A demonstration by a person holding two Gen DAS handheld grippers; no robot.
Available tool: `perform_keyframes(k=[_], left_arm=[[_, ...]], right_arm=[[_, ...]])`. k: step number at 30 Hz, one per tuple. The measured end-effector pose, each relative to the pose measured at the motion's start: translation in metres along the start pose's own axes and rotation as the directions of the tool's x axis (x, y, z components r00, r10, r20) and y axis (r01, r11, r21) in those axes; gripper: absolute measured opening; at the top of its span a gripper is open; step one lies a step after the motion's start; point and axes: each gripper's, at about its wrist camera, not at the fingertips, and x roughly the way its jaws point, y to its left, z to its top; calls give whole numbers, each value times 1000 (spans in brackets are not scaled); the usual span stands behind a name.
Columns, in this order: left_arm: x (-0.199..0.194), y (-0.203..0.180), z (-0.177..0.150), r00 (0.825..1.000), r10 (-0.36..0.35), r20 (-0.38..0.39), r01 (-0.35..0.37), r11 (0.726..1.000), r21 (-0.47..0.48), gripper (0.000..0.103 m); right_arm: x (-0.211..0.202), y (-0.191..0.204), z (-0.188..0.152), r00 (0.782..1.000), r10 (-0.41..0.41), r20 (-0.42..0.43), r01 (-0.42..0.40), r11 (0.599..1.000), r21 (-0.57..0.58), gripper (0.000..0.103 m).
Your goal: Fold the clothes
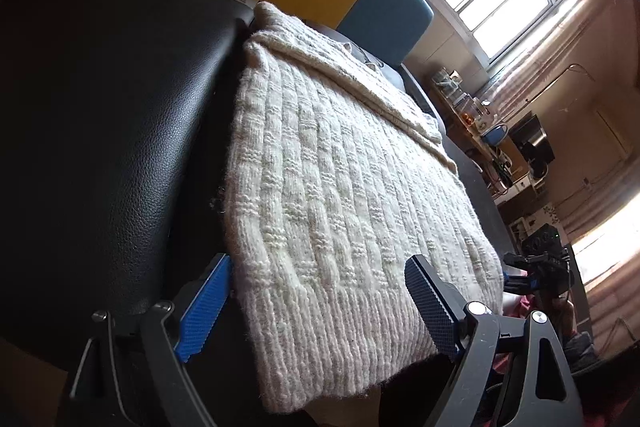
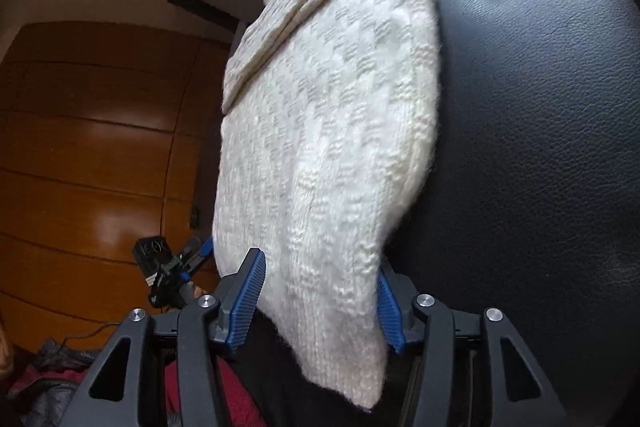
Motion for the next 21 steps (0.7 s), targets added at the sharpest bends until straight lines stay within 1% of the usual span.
perform_keyframes(k=[2,4,5,6,8,9,10,11,12,13,15,16,18,19,21], left_arm=[[4,-2,2,1000,3,-11,-3,1000,4,86],[7,-2,5,1000,27,-14,-27,1000,5,68],[9,-1,7,999,31,-23,-31,1000,-1,49],[12,0,8,999,35,-35,-35,999,-12,45],[14,1,8,998,37,-43,-38,999,-14,45],[14,1,8,998,38,-44,-39,999,-10,45],[15,0,7,998,39,-45,-39,999,-7,45],[15,0,7,998,40,-46,-40,999,-4,43],[15,0,7,998,41,-47,-41,999,-1,18],[16,0,6,998,41,-48,-41,999,2,12],[16,0,5,998,43,-51,-43,999,8,12],[17,0,5,998,44,-52,-43,999,11,12],[17,-1,4,998,45,-54,-44,999,17,13],[18,-1,3,998,42,-53,-41,999,15,14],[17,0,2,999,27,-44,-27,1000,1,20]], right_arm=[[-5,-2,-9,1000,8,-5,-8,1000,-4,54],[-7,-4,-13,1000,15,23,-15,1000,-3,54],[-7,-3,-16,999,9,33,-8,1000,-14,54],[-9,0,-19,999,-8,32,9,999,-42,54],[-10,6,-23,997,-53,47,57,994,-89,51],[-11,8,-24,994,-83,74,90,992,-94,45],[-10,11,-25,989,-110,96,120,987,-103,33],[-7,12,-26,986,-128,103,140,983,-115,26],[-3,11,-26,984,-143,104,154,981,-114,17],[-2,8,-27,983,-150,104,161,981,-112,16],[-8,3,-30,986,-134,100,144,984,-104,17],[-8,1,-30,987,-121,103,131,986,-101,20],[-10,-3,-33,988,-83,129,94,992,-80,24],[-11,-4,-35,987,-76,143,87,993,-77,24],[-11,-2,-38,985,-74,155,90,991,-101,25]])
